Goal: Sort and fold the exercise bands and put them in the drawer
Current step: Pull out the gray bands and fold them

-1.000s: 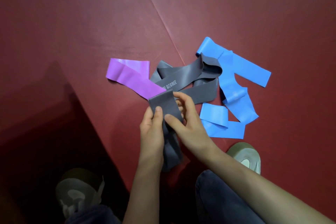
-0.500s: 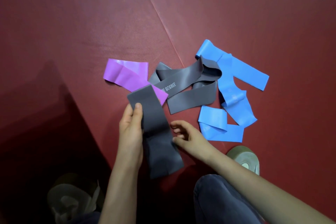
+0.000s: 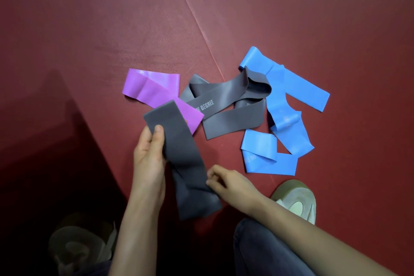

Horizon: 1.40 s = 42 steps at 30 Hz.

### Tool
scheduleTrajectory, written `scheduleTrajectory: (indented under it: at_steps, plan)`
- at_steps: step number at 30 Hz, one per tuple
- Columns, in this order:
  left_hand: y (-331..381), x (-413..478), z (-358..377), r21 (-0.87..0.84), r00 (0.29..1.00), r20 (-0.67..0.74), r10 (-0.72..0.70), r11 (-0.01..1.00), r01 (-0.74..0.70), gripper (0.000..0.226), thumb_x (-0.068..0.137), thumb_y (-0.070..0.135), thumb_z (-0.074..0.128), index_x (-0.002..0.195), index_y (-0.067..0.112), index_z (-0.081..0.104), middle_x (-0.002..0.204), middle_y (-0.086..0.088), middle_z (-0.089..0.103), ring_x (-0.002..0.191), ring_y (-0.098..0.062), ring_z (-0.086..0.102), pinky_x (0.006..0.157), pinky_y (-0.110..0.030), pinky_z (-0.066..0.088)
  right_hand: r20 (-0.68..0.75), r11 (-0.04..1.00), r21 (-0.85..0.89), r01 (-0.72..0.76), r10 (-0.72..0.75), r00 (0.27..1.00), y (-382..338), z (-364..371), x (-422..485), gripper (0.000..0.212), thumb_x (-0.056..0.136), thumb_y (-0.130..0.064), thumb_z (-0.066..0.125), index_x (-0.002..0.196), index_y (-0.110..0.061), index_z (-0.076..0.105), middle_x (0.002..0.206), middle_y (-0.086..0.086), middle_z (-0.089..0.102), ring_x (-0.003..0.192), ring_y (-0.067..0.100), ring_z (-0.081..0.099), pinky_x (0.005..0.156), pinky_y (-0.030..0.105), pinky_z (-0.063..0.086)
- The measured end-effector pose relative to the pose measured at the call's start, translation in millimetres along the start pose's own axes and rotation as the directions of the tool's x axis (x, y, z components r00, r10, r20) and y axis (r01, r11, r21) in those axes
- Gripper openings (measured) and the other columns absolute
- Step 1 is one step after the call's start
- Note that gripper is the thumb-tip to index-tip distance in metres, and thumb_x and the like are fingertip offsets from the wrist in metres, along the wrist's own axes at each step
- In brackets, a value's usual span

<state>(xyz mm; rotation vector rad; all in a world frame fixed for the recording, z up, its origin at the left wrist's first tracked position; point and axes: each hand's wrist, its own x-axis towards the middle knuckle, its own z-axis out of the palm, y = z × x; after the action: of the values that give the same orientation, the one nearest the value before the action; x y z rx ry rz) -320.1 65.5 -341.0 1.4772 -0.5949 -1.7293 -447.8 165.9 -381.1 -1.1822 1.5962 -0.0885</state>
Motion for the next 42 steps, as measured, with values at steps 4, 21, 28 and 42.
scheduleTrajectory:
  at_steps: [4, 21, 28, 42]
  plan:
    - [-0.7, -4.9, -4.8, -0.023, 1.000, -0.024, 0.004, 1.000, -0.004, 0.028, 0.096, 0.011, 0.031, 0.092, 0.021, 0.056, 0.070, 0.017, 0.071, 0.068, 0.006, 0.064, 0.065, -0.009, 0.050, 0.072, 0.990, -0.140, 0.029, -0.019, 0.997, -0.1, 8.1, 6.0, 0.013, 0.086, -0.024, 0.053, 0.094, -0.014, 0.055, 0.102, 0.004, 0.055, 0.098, 0.023, 0.055, 0.078, 0.031, 0.041]
    - [-3.6, -2.9, -1.9, 0.009, 1.000, -0.014, -0.003, 1.000, 0.004, 0.028, 0.096, 0.011, 0.032, 0.090, 0.023, 0.057, 0.069, 0.017, 0.072, 0.068, 0.005, 0.065, 0.066, -0.010, 0.052, -0.064, 1.000, -0.014, -0.017, 0.016, 0.998, -10.3, 3.1, 9.5, 0.023, 0.084, -0.013, 0.054, 0.106, -0.013, 0.050, 0.092, 0.001, 0.049, 0.085, 0.024, 0.054, 0.081, 0.033, 0.043]
    - [-12.8, -5.2, 6.4, -0.018, 0.999, -0.012, -0.046, 0.999, 0.046, 0.017, 0.090, 0.021, 0.047, 0.092, 0.023, 0.064, 0.087, 0.006, 0.072, 0.079, -0.005, 0.065, 0.074, -0.017, 0.052, -0.295, 0.755, -0.651, 0.079, -0.347, 0.890, -0.4, -71.5, 59.5, 0.014, 0.072, -0.015, 0.059, 0.083, -0.006, 0.062, 0.086, 0.012, 0.062, 0.078, 0.032, 0.060, 0.067, 0.035, 0.049]
    - [-18.6, -10.0, 11.0, -0.043, 0.994, -0.052, -0.100, 0.994, 0.098, 0.025, 0.094, 0.016, 0.038, 0.091, 0.022, 0.062, 0.075, 0.011, 0.072, 0.074, -0.003, 0.064, 0.073, -0.018, 0.052, -0.168, 0.767, -0.626, 0.141, -0.309, 0.936, -1.5, -99.6, 63.9, 0.017, 0.071, -0.017, 0.069, 0.083, -0.006, 0.065, 0.076, 0.014, 0.065, 0.085, 0.032, 0.056, 0.079, 0.036, 0.042]
